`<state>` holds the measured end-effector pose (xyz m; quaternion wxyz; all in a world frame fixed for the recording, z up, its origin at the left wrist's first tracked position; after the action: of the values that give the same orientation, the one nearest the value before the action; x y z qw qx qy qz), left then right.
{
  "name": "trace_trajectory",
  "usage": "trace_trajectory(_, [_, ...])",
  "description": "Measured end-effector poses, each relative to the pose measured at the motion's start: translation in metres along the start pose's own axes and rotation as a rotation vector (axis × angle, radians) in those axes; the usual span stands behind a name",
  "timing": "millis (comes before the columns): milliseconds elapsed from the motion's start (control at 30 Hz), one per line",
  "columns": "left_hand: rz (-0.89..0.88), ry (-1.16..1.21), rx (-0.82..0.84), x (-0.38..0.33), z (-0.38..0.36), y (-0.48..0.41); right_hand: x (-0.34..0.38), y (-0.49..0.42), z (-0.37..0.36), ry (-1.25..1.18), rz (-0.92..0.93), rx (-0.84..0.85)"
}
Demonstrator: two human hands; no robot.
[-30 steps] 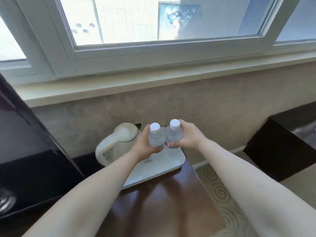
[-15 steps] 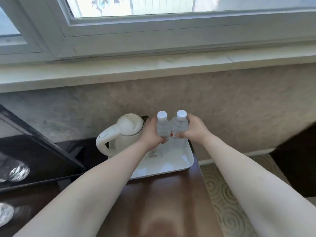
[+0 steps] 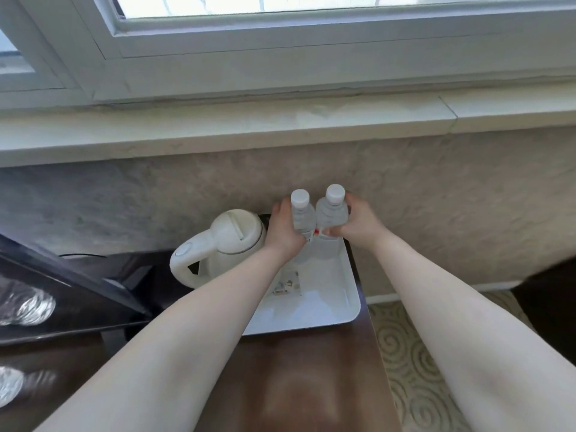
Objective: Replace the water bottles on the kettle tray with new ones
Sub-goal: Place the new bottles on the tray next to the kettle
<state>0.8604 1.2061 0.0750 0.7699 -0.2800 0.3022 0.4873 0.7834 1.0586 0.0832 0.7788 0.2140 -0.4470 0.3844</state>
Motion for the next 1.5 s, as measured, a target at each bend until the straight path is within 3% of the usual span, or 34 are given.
trace_trajectory(333, [0.074,0.049,0.008,0.011,-0.012,-0.010,-0.004,-0.009,-0.001,-0.042,0.021,0.000])
trace_trajectory(433, [0.103,0.056,0.003,0.010,-0.013,-0.010,-0.001,-0.010,0.000,0.074,0.038,-0.013])
trace_trajectory(633, [0.149,0.052,-0.095,-0.004,-0.016,-0.005,0.001,-0.011,-0.001,0.141,0.109,0.036])
trace_trajectory(767, [0.156,0.032,-0.147,-0.017,-0.009,-0.003,-0.004,-0.011,0.000,0.067,0.048,-0.018])
trace_trajectory(900, [0.191,0.043,-0.183,-0.029,0.001,0.000,-0.003,-0.007,0.002,0.142,0.148,0.012])
trace_trajectory(1133, [-0.136,-0.247,-0.066,-0.039,0.044,-0.017,0.029,-0.006,0.028,0.498,0.393,-0.136])
trace_trajectory(1267, [-0.241,-0.463,-0.006,-0.046,0.050,-0.025,0.053,-0.015,0.022,0.666,0.372,-0.142])
trace_trajectory(1500, [-0.283,-0.524,0.151,-0.055,0.054,-0.035,0.063,-0.018,0.017,0.733,0.322,-0.087])
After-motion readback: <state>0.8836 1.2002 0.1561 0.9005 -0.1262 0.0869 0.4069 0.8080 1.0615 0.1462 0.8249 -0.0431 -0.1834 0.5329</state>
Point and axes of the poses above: each hand's wrist, its own y-axis away from the middle knuckle, its own z-axis out of the back of the hand, x = y × z, the point moved 1 cm from there along -y, towards the middle knuckle, and after that the axes turned 15 degrees about -x, right-handed, at the moved point
